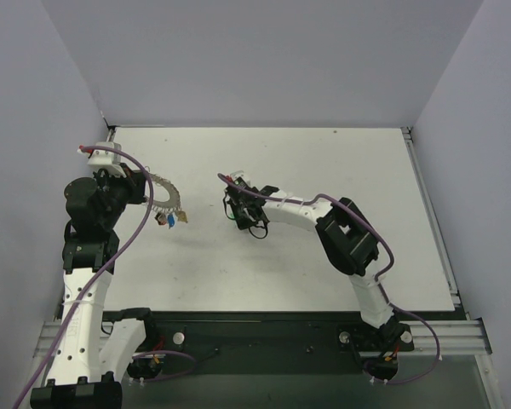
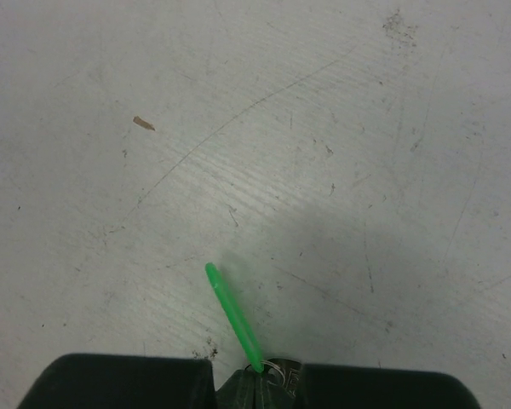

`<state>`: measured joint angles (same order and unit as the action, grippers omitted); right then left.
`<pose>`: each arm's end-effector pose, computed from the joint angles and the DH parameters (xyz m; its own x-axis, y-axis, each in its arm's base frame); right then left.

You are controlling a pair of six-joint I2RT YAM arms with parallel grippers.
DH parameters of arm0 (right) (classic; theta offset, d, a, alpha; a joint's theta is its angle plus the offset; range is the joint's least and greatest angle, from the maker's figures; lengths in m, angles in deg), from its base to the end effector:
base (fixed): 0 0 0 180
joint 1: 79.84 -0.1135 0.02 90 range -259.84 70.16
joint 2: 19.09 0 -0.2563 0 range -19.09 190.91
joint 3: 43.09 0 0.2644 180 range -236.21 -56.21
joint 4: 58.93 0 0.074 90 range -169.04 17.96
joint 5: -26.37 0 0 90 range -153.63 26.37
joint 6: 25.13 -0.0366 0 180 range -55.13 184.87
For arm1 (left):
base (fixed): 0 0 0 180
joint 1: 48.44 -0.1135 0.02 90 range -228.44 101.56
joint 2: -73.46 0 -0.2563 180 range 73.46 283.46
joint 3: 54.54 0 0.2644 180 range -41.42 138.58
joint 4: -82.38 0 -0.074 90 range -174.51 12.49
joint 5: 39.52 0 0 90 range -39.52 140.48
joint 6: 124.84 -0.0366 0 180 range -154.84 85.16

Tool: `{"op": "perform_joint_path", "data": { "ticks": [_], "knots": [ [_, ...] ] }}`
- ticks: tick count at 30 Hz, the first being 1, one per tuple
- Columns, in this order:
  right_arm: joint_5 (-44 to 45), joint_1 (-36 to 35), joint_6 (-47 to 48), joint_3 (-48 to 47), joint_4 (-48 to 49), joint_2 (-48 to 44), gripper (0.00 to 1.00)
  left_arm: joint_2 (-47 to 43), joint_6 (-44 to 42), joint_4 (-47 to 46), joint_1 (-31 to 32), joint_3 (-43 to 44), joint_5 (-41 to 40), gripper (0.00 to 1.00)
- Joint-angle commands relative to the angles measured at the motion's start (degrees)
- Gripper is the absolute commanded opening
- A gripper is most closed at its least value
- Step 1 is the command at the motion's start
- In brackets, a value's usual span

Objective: Put the keys on the keyring

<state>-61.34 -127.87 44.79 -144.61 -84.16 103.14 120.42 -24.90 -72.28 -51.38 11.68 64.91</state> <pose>0.3227 0.3566 0.1573 -0.7000 -0.2653 -0.6630 -0.5153 0.8304 0.2118 0.2037 0.0013 0.3764 -0.1383 -0.1745 -0.9749 0.1766 0.9642 -0.1976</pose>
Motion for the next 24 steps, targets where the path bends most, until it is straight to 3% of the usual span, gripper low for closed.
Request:
{"op": "perform_joint_path", "data": {
  "ticks": [1, 11, 17, 18, 19, 22, 24],
  "knots": [
    [-1.9, 0.6, -0.1, 2.7, -1.4, -5.5, 0.00, -0.3, 0.1, -5.6, -0.1, 0.5, 1.0, 0.00],
    [-19.7, 4.3, 1.6, 10.5, 4.6, -14.3, 0.00, 0.0, 0.2, -5.8, 0.0, 0.4, 1.6, 0.00],
    [-21.8, 5.5, 2.3, 12.3, 5.8, -15.8, 0.00, 0.1, 0.3, -6.0, 0.0, 0.3, 1.9, 0.00],
    [-19.8, 5.1, 2.5, 12.0, 5.7, -15.5, 0.04, 0.1, 0.4, -6.0, 0.0, 0.3, 2.0, 0.00],
    [-18.0, 4.7, 2.8, 11.7, 4.8, -15.3, 0.21, 0.1, 0.4, -6.1, 0.0, 0.2, 2.0, 0.00],
    [-9.1, 1.8, 5.0, 8.9, 1.7, -13.4, 0.50, 0.2, 0.5, -6.1, 0.0, 0.3, 2.1, 0.00],
    [-6.5, 0.7, 6.6, 6.8, 0.8, -11.4, 0.56, 0.2, 0.6, -6.1, -0.1, 0.3, 2.1, 0.00]
  ]
}}
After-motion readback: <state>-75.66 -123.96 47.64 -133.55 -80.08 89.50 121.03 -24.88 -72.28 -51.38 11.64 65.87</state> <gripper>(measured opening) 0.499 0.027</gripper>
